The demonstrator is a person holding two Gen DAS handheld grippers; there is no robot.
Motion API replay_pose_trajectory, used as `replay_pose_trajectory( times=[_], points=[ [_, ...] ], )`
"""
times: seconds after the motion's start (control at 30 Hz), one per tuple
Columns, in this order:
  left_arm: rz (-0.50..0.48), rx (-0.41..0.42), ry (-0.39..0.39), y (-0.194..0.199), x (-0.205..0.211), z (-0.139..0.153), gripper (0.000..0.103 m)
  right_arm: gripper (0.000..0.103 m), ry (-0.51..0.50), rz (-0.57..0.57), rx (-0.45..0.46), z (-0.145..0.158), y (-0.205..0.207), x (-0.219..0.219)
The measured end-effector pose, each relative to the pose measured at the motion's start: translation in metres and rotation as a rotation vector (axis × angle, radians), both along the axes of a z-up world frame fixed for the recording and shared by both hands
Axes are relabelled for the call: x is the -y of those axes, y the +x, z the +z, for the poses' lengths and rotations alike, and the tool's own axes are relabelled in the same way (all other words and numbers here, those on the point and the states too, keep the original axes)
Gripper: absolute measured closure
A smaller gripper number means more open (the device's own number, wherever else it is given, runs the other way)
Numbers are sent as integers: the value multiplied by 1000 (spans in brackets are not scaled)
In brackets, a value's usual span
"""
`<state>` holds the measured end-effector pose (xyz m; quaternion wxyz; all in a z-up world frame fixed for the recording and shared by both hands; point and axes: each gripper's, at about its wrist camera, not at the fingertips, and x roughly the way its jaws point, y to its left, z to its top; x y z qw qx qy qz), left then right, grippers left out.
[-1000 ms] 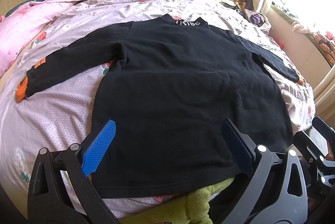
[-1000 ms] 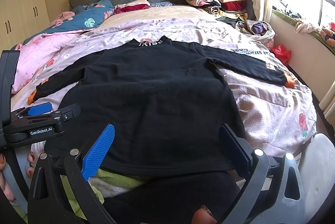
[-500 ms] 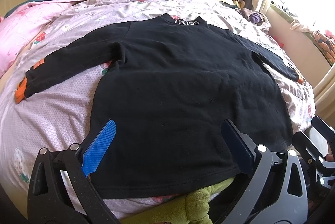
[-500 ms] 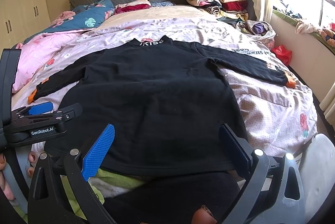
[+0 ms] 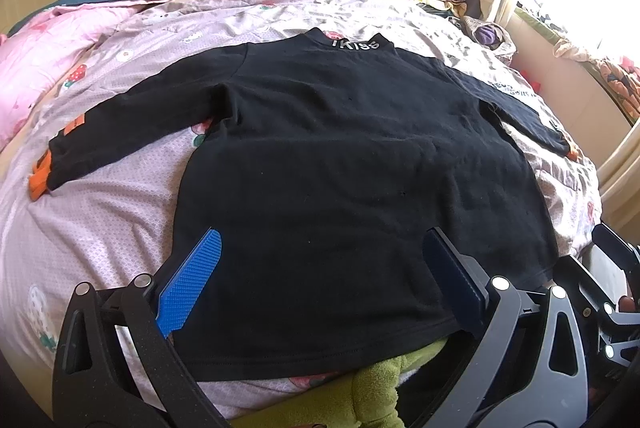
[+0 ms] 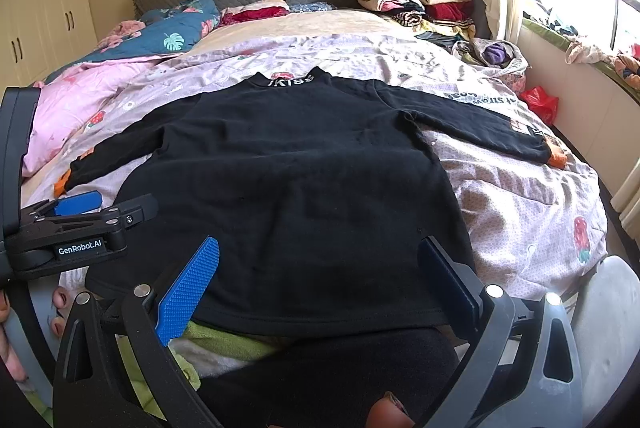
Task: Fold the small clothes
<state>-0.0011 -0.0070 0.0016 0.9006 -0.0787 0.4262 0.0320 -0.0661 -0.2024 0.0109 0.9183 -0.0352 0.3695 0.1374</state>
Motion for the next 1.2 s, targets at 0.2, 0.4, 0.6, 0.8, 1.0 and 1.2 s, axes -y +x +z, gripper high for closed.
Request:
replay_pose_trajectory(
  times=[0.2,0.4,0.6,0.8,1.0,1.2],
  points=[
    [-1,2,1,0,0,0,8,4,1,0,0,0,0,0],
    [-1,4,0,0,0,2,8,4,4,2,-1,0,0,0],
    [-3,11,-1,5,-1,8,8,4,4,-5,1,-1,2,0],
    [-10,8,-1,12,-1,4,8,4,11,-15,-9,-1,14,2],
    [-15,6,-11,26,-2,3,8,4,24,-27,-14,5,33,3],
    [-20,12,-24,47,0,6,8,4,34,-57,-7,13,56,7]
  ],
)
